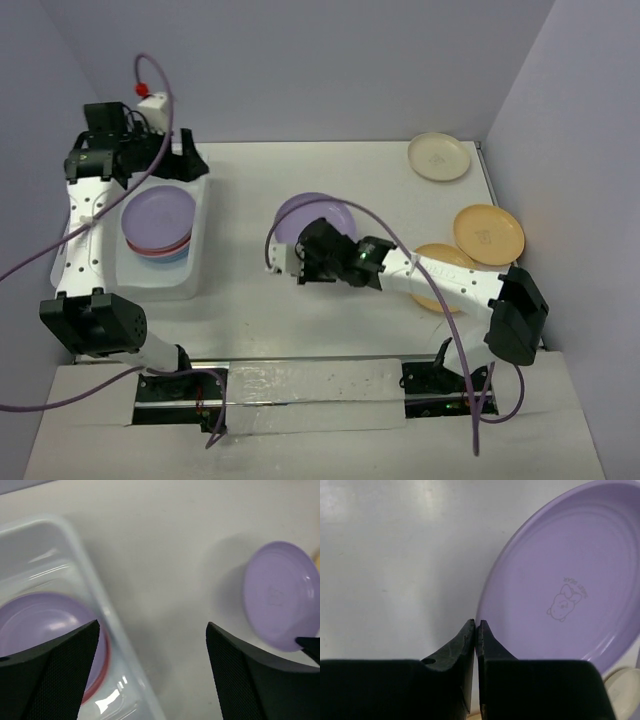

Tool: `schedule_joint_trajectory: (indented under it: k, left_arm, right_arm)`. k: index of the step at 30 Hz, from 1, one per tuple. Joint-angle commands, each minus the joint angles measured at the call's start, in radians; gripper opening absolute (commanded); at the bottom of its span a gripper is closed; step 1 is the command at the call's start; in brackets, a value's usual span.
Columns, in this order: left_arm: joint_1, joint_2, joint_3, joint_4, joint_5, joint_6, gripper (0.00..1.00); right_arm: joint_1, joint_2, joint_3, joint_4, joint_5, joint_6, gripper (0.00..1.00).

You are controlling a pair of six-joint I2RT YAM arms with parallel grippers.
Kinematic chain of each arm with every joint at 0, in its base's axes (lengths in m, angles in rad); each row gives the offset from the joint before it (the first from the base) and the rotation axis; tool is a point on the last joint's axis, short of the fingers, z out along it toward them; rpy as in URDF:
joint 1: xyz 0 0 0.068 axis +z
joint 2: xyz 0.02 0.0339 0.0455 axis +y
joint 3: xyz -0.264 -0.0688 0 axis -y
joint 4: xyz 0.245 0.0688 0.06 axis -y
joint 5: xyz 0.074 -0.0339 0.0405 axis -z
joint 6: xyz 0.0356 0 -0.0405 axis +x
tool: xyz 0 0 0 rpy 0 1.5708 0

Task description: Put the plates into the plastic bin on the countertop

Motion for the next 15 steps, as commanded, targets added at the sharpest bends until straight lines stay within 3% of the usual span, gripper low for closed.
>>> schedule_joint_trajectory:
  k: [1,8,15]
  left_arm:
    - [-0.158,-0.022,-0.027,-0.049,-0.003,0.029,0.89]
    - [-0.409,-0.019,-0.165,-0.012,-0.156,0.019,0.78]
    - [-0.490,0.010,-0.260,0.012,-0.172,0.008,0.71]
  right_arm:
    - [0.142,-0.035,-0.076,0.020,0.226,-0.077,0.00]
    - [0.283,-0.016,-0.098,0.050,0.388,-0.084,0.00]
    - [0.325,-0.030,-0.068,0.035,0.438,-0.064,0.00]
